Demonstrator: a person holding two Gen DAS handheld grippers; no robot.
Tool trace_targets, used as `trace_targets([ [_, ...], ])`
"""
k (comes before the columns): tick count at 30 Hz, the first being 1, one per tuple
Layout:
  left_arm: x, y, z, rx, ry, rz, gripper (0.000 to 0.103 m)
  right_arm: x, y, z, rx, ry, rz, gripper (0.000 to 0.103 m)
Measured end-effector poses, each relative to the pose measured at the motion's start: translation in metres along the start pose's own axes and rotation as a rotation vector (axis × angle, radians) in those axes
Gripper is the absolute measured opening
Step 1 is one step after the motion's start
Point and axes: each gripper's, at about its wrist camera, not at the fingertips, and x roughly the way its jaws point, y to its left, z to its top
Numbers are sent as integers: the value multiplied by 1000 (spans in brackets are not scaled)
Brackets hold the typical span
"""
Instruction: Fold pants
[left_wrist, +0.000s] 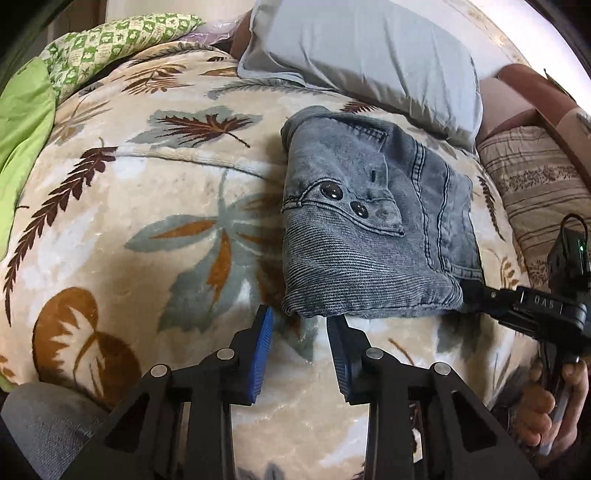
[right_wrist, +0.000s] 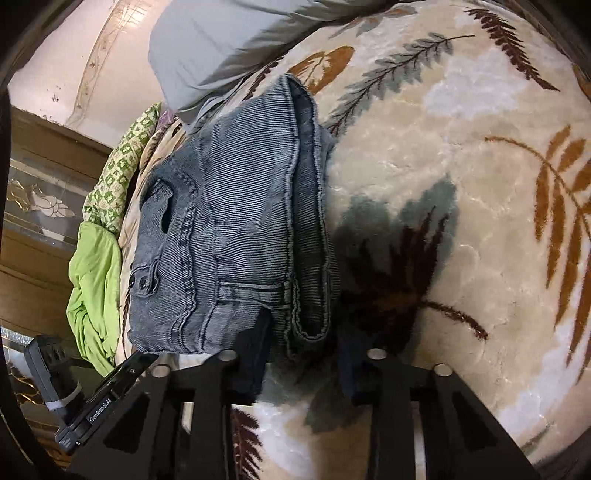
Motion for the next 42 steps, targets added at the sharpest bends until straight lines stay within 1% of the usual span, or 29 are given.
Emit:
trace_targets([
  [1,3,0,2,-1,5,-2,23,0,2,-1,-7,0,-12,27],
  [4,15,1,6,-6,23,25,14,3,11,-2,-28,6,-46,23],
  [7,19,16,6,-64,40,-15,13,-1,11,-4,-19,0,-56,22],
  [10,21,16,6,-66,55,-24,13,5,5,-5,-20,11,-54,22],
  [12,13,15,7,-70,65,-44,14,-4,11,-3,-47,-3,-39,30],
  [13,8,15,7,-73,85,-78,22,-11,10,-3,-46,-15,-15,31],
  [14,1,15,7,-66,103,-126,27,-17,10,-1,-41,-27,11,39],
  [15,-10,14,7,-50,97,-163,37,-25,10,2,-43,-41,38,50],
  [16,-19,13,8,-34,87,-174,46,-36,12,4,-56,-73,54,54],
  [17,-29,11,10,-13,75,-176,49,-45,15,7,-70,-103,56,62],
  [18,-41,9,17,8,46,-186,51,-55,19,12,-94,-136,56,66],
  [20,-52,7,35,14,-8,-189,58,-64,26,24,-127,-161,60,68],
  [21,-53,7,48,6,-33,-180,64,-65,29,33,-140,-168,56,68],
  [22,-47,9,69,-13,-55,-191,68,-65,30,44,-144,-175,47,68],
  [24,-25,16,95,-57,-59,-225,68,-58,26,69,-129,-177,59,69],
  [25,-2,22,115,-104,-30,-232,66,-52,27,80,-122,-173,62,69],
  [27,36,30,139,-160,22,-264,66,-36,19,105,-90,-158,55,69],
  [28,57,35,152,-188,47,-259,66,-27,10,118,-67,-141,62,69],
  [30,94,42,170,-225,87,-251,64,-8,-9,140,-9,-114,71,69],
  [31,110,45,175,-241,111,-269,61,0,-15,146,5,-102,72,68],
  [33,135,50,180,-291,131,-347,61,16,-25,156,24,-70,73,64],
  [34,145,55,180,-314,142,-387,57,24,-29,159,28,-51,75,61],
  [35,154,57,180,-327,158,-412,53,29,-31,160,28,-41,78,54],
  [36,159,59,179,-331,162,-411,50,34,-33,160,30,-30,90,46],
  [37,163,61,180,-341,159,-409,43,39,-35,161,37,-21,101,40],
  [39,165,58,184,-332,154,-420,32,43,-35,164,38,-22,67,14],
  [40,161,53,186,-306,140,-407,26,41,-34,165,35,-32,68,10],
  [41,155,47,187,-268,116,-387,25,34,-29,167,28,-52,76,8],
  [42,150,44,185,-252,100,-382,25,26,-22,167,0,-76,61,8],
])
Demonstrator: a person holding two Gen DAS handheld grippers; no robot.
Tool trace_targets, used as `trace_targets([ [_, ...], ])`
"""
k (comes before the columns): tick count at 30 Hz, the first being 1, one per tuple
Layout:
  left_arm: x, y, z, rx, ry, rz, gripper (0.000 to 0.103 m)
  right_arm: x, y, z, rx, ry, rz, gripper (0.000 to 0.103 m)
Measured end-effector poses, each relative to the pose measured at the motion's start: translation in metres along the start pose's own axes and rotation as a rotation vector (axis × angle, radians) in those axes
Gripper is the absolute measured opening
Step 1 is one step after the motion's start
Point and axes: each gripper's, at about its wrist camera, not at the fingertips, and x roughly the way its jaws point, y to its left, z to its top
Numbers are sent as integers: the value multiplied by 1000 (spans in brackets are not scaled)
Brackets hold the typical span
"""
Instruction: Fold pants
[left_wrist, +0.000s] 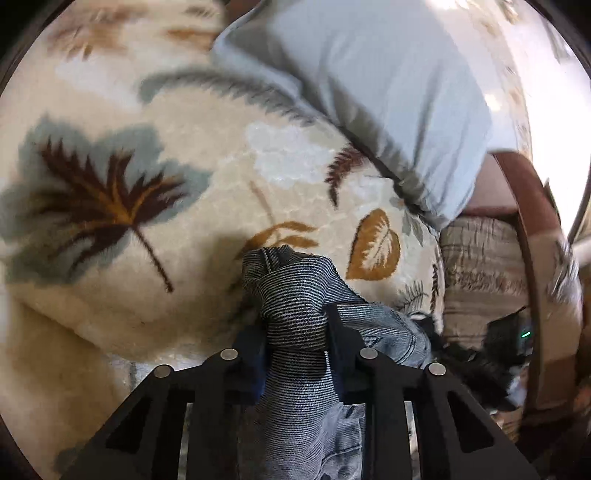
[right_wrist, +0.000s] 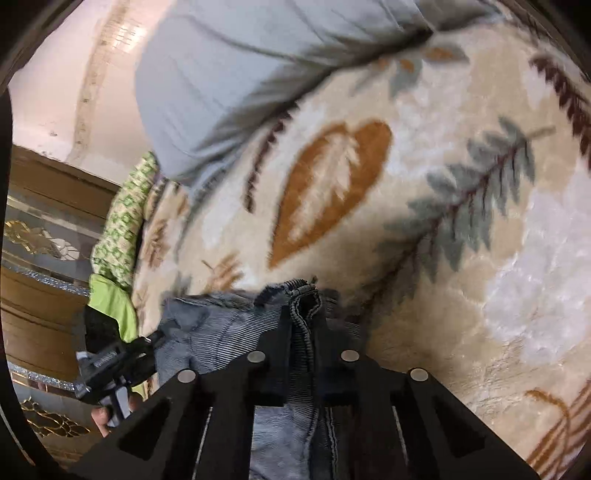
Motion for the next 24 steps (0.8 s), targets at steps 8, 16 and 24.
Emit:
trace_targets([
  [8,8,1,-9,29,-3,45,27,22,-10,6,-30,26,-112,8],
  [16,-62,-25,-43,50,-96,40,54,-44,10,-29,-36,-98,-40,76],
  [24,-87,1,-128,18,-46,114,46,-30,1,-97,-34,-20,-110,65],
])
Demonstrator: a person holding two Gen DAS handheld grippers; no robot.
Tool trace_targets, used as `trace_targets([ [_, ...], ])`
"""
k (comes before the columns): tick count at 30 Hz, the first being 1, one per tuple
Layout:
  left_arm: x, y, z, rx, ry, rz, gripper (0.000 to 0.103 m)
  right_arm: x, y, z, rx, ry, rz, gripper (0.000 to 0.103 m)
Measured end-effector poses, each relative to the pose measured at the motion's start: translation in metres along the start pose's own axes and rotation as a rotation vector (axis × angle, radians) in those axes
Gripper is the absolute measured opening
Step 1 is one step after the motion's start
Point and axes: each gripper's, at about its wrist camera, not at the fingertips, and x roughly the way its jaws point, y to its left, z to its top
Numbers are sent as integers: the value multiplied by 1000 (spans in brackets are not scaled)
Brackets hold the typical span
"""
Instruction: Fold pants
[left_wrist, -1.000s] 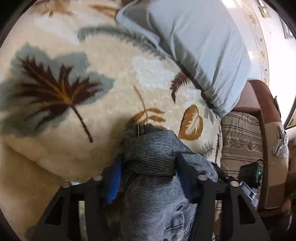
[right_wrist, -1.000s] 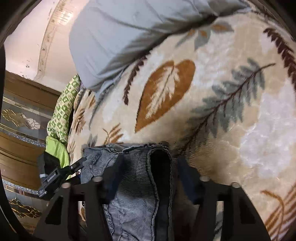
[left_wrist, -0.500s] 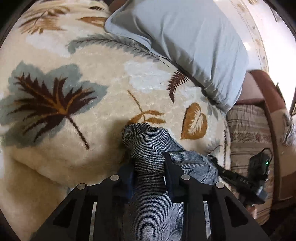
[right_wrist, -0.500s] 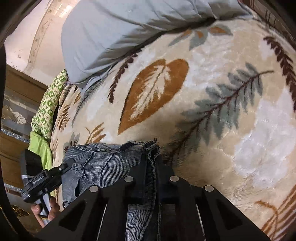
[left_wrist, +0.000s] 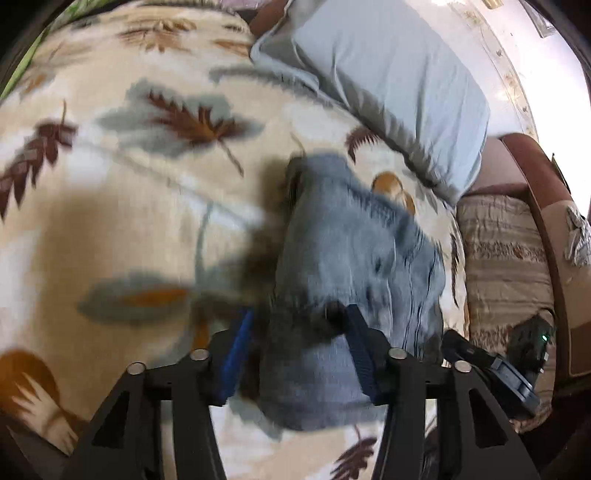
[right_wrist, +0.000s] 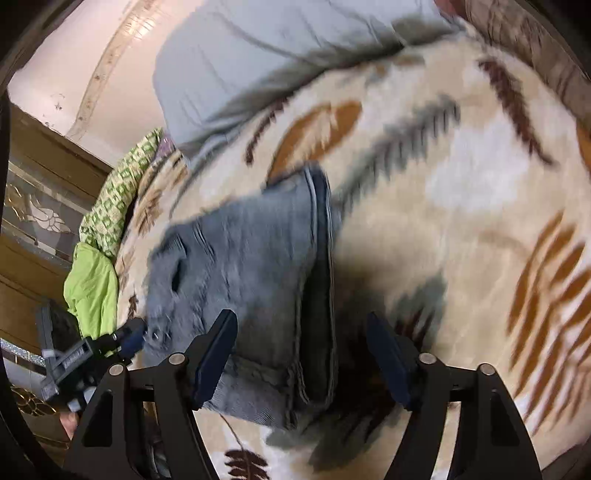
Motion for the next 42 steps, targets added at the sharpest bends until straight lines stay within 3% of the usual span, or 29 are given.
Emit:
trace_targets([
  [1,-1,-2,-4,7,-15,4,39,3,-1,-4,5,12,-14,59],
  [2,-2,-7,-8,35,-39,22,35,7,-2,-8,21,30,-10,41],
  [3,0,-12,-10,66,-46,48,30,12,-2,-11,33,52,8,32],
  [6,-7,-22,-18,95,-67,57,23,7,9,-12,-13,33,-70,22],
  [10,-2,-17,-25,88,-54,66,24,-1,14,-12,-26,13,-79,21],
  [14,9,-31,-25,162,-69,151,27,26,3,-18,-29,41,-121,25],
  [19,-10,-36,-35,136,-102,164,39,-2,17,-21,-69,-19,-118,31],
  [20,-15,-38,-40,145,-111,169,41,-11,18,-25,-71,-38,-105,39],
  [21,-21,-40,-47,155,-119,177,47,-19,17,-30,-63,-48,-76,58],
  [23,-28,-39,-57,146,-116,174,51,-27,16,-39,-48,-47,-34,65],
  [26,-35,-34,-66,128,-110,144,51,-20,13,-48,-43,-20,-43,64],
  [28,-30,-32,-67,133,-92,158,51,-9,5,-49,-13,1,-41,47],
  [29,-25,-29,-65,133,-82,159,53,-2,1,-49,-3,26,-43,29],
  [30,-20,-27,-63,132,-72,164,55,5,-2,-49,-2,53,-67,27],
  [37,-15,-33,-65,178,-90,229,60,12,15,-55,-100,28,-176,25],
  [42,-30,-44,-76,226,-150,262,60,-11,15,-63,-83,-12,-90,31],
])
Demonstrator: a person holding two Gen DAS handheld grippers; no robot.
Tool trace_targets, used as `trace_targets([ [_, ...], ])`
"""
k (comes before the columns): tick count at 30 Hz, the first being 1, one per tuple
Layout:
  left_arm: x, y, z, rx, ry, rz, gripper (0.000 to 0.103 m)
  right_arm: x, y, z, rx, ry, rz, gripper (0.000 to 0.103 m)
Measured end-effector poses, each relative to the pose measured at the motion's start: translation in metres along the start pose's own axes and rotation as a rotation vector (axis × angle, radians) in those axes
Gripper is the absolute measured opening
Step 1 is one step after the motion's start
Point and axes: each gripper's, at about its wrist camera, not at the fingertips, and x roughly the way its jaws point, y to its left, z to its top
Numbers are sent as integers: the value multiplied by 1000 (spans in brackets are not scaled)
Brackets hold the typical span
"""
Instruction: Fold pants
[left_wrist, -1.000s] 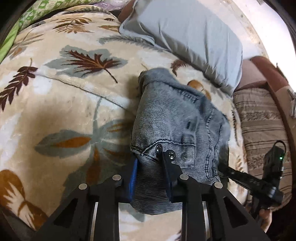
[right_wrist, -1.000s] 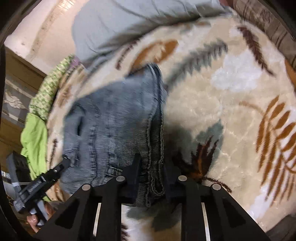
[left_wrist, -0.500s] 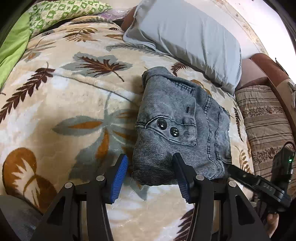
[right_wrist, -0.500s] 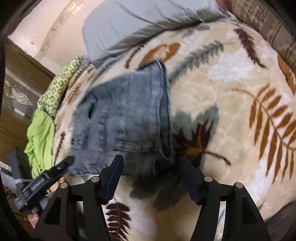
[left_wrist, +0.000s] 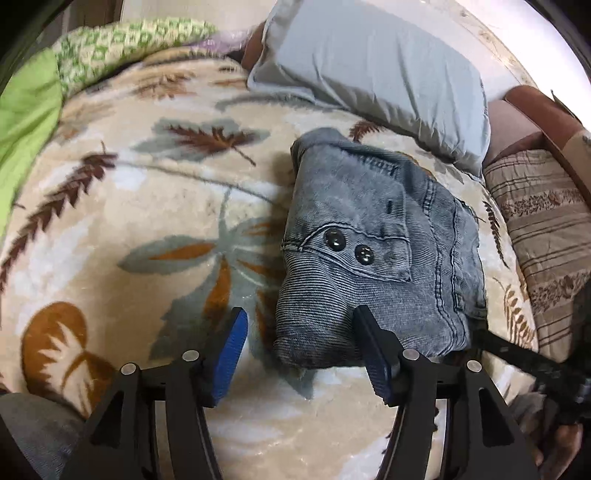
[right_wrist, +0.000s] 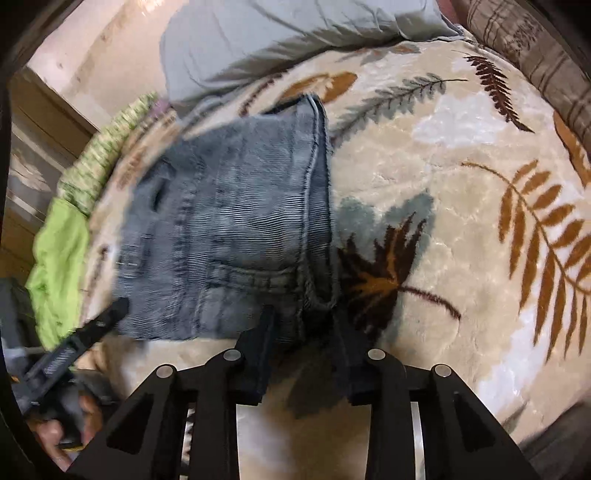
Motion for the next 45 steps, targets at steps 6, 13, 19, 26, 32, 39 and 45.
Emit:
trace_targets([
  [6,-30,-10,-14,51,-60,41,60,-38,7,-18,-26,-88,-56,64],
  [13,-86,-21,-34,75,-121,91,66,-65,19,-40,-47,-102,-54,67],
  [19,-133,-33,-51,75,-155,130,71,-100,45,-54,-108,-150,-86,73],
  [26,-184,-44,-55,93,-191,136,71,-135,72,-64,-169,-196,-132,76],
  [32,-224,-58,-65,168,-226,176,71,-154,86,-67,-195,-220,-178,76],
  [39,-260,-61,-77,191,-234,160,72,-174,97,-72,-179,-243,-226,77],
  [45,-278,-62,-79,211,-256,151,74,-185,111,-82,-222,-268,-250,77],
])
